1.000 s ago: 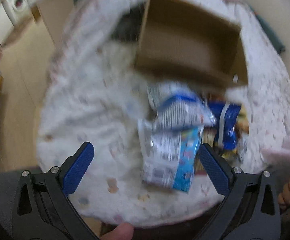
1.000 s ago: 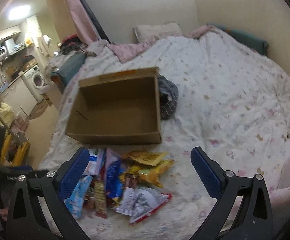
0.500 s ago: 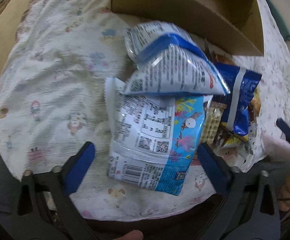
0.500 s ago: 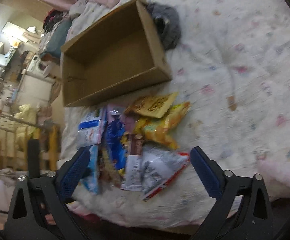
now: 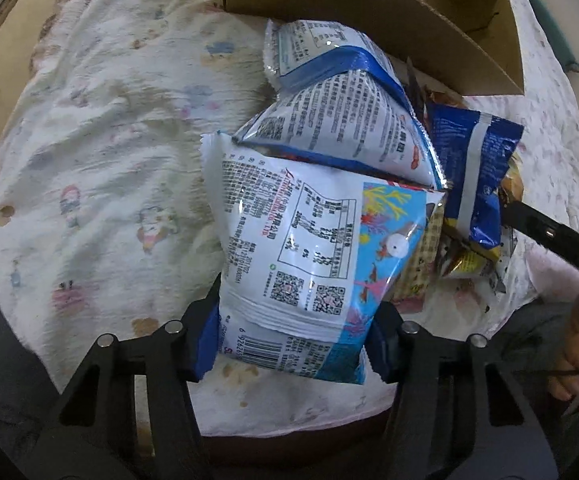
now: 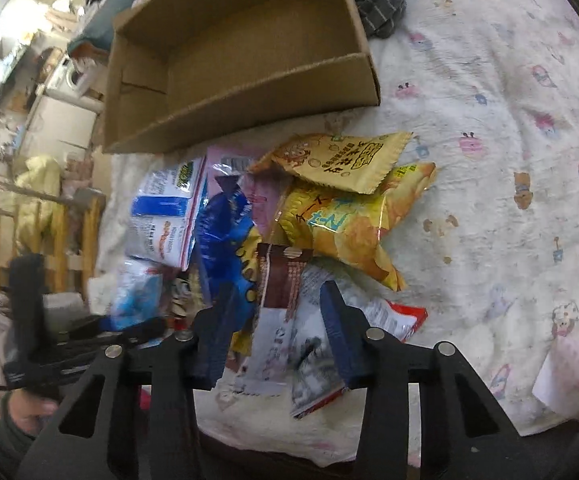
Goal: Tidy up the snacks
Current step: 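Grasp the white-blue chip bag with left tool while right tool grasps the chocolate bar, then carry both snacks over the box and open both tools to drop them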
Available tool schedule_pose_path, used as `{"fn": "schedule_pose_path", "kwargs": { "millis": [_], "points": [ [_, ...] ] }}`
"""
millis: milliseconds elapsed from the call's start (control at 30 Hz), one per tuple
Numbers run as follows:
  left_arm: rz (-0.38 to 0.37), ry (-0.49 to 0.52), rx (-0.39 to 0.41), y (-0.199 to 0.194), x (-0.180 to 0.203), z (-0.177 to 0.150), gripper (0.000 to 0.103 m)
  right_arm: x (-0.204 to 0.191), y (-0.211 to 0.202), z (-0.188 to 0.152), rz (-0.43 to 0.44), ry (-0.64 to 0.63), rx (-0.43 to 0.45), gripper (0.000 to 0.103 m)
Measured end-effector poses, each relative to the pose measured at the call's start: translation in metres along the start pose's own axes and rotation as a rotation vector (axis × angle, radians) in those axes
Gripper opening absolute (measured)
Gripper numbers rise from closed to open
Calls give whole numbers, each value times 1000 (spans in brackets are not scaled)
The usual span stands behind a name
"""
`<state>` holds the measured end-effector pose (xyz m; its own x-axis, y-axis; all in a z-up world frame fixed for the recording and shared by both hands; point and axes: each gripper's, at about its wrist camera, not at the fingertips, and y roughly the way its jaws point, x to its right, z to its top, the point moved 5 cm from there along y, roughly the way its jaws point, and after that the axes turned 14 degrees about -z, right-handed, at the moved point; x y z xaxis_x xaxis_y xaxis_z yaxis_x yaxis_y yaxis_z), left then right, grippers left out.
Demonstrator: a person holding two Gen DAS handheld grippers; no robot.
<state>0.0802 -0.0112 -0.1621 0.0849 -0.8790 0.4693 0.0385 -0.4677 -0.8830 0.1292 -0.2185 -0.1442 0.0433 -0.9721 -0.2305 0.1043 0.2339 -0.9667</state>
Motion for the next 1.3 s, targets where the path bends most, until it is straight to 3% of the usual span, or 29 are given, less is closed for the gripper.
{"fn": "schedule_pose_path", "kwargs": {
  "millis": [133,267,600,767,967,1300],
  "points": [
    [47,30,43,-12,0,0,55,-3,13,1,-43,-41,-6,30],
    [47,23,82,-20,3,2,55,-4,6,-1,-16,-58,31,18],
    [99,40,192,-66,0,15,54,-5,-55,-3,89,-56,232,18],
    [107,53,240,-74,13,36,54,-14,-75,6,121,-51,276,18],
    [106,101,296,-97,34,78,54,-24,-91,37,122,-47,345,18],
    [134,198,397,-113,65,163,54,-25,-108,124,94,2,463,18]
  ]
}}
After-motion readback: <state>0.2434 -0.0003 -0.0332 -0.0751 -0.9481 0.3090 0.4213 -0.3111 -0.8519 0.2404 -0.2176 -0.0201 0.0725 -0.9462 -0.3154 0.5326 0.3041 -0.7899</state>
